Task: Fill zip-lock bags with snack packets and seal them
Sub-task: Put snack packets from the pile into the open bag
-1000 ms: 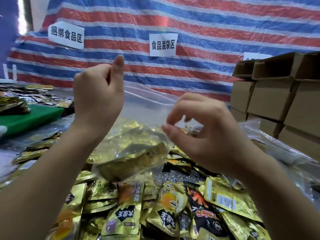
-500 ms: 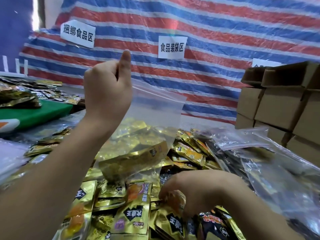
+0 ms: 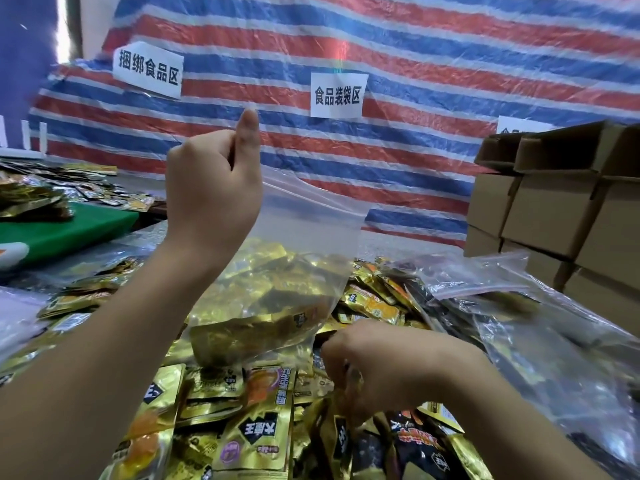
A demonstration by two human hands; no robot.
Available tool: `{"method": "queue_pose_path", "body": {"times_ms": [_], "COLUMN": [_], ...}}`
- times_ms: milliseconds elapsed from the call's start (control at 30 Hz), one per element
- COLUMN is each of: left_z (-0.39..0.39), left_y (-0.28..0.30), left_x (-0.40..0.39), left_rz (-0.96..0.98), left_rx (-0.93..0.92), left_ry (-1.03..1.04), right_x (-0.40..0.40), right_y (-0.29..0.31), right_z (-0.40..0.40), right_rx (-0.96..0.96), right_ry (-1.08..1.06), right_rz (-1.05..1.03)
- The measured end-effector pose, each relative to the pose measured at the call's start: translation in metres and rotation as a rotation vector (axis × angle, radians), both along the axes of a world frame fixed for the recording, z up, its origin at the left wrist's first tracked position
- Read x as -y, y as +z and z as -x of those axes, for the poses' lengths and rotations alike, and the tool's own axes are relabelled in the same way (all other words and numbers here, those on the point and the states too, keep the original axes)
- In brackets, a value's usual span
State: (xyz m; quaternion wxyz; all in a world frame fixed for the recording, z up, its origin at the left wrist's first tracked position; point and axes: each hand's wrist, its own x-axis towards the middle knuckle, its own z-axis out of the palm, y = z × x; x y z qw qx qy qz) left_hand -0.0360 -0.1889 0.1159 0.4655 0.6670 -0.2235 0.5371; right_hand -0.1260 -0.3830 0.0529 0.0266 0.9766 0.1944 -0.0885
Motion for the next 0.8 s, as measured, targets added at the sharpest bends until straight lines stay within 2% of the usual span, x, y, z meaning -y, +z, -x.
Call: {"method": "queue_pose_path", "body": {"times_ms": [133,300,467,533,600,667,800], "left_z": [0.001,0.001,0.002,0.003,0.003,0.004,0.009], "left_y": [-0.001,-0.002,-0.003,-0.004,-0.005,-0.007,-0.01], "left_x": [0.002,0.003,0.004,0.006,0.009,0.012,0.02], "left_rz": [-0.004,-0.019,-0.035,-0.047,-0.079,-0.123,-0.181], "left_rx": [0.008,0.036,0.053,0.057,0.05,0.035,0.036], "left_ry": [-0.002,0.0,-0.046,-0.081,-0.115,-0.147,-0.222], "right_x": [0.0,-0.001,0.004,0.009,0.017,0.023,0.026], "right_y": [0.001,0.001,0.01,0.025,0.042,0.056,0.07], "right_z": [0.003,0.003,0.006,0.009,0.015,0.022,0.025], "right_rx": [-0.032,-0.027,0.043,0.084,0.093,0.199,0.396], "right_ry": [-0.019,0.088,0.083,0.105,0.104,0.108,0.133], "right_rz": [0.026,0.146,-0.005,-0.182,-0.475,-0.763,-1.512]}}
